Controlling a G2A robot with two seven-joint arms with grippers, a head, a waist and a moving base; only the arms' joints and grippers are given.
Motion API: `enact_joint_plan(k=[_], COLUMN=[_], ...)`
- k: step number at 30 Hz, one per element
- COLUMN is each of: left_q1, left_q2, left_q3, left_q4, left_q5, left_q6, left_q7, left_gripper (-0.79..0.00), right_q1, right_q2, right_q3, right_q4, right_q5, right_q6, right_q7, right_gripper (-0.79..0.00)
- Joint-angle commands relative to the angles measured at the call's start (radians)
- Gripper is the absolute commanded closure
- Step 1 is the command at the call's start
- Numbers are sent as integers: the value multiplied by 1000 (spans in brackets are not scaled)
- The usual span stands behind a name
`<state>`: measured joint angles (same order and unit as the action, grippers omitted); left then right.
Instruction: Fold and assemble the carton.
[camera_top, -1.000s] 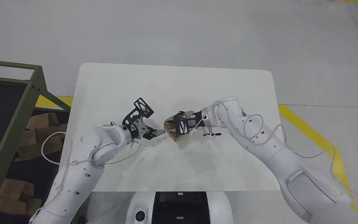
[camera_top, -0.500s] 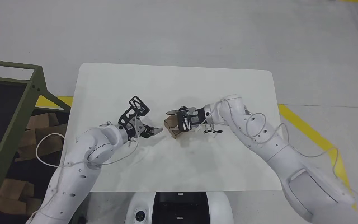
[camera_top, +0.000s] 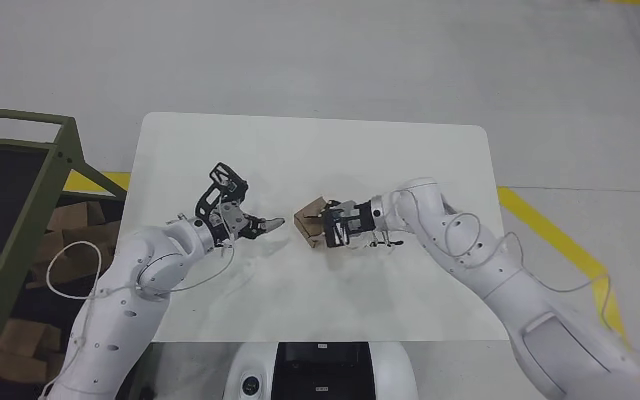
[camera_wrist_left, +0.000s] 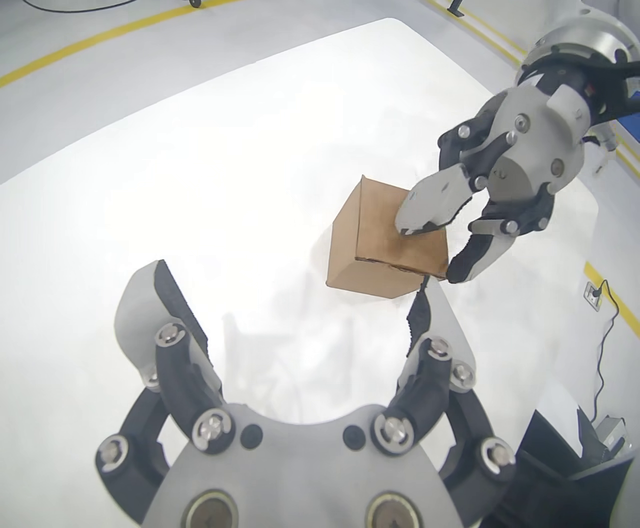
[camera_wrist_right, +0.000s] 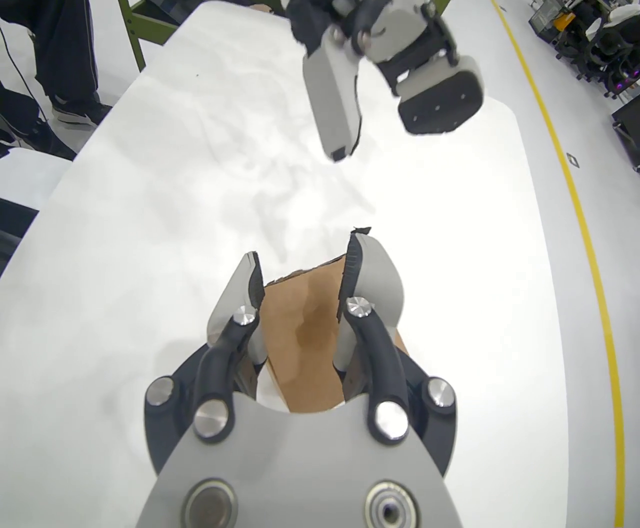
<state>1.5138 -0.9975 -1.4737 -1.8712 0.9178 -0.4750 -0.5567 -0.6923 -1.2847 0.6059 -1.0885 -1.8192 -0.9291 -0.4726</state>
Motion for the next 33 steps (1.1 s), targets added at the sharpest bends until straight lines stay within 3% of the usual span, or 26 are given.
enact_joint_plan(k=[1,3,6,12,23,29,30,32,33], left_q1=[4,10,14,19,17,16,19,23,26], left_q2=[1,2,3,4,5,6,7,8,9], left_q3=[-9,-16,-21,-21,-10,-14,-20,-34,-41], left_q4=[-4,-5,-6,-5,2,-5,-5,-4,-3], left_q5=[-3,-12,-15,-16,-4,-19,-33,-49,-61], left_q6=[2,3,3,3,-1,-6,-11,-23,-30], left_q7=[1,2,-1,4,5,9,15,18,22], left_gripper=[-785,-785,-785,-785,-785,-785,-785,-785,-785], right_q1=[7,17,30,21,30,-5,-12,-26,-34], right_q2=[-8,-15,-18,-6,-19,14,22,38,47], right_q3=[-8,-11,-10,9,7,70,85,122,144], right_q4=[15,23,23,-21,-19,-86,-90,-95,-97], right_q5=[10,21,28,22,57,74,74,72,73], right_q6=[2,2,-1,1,-1,-7,-6,8,20], right_q7=[26,45,57,27,101,-43,-70,-116,-132], right_gripper=[-277,-274,-172,-299,-348,-376,-391,-520,-548])
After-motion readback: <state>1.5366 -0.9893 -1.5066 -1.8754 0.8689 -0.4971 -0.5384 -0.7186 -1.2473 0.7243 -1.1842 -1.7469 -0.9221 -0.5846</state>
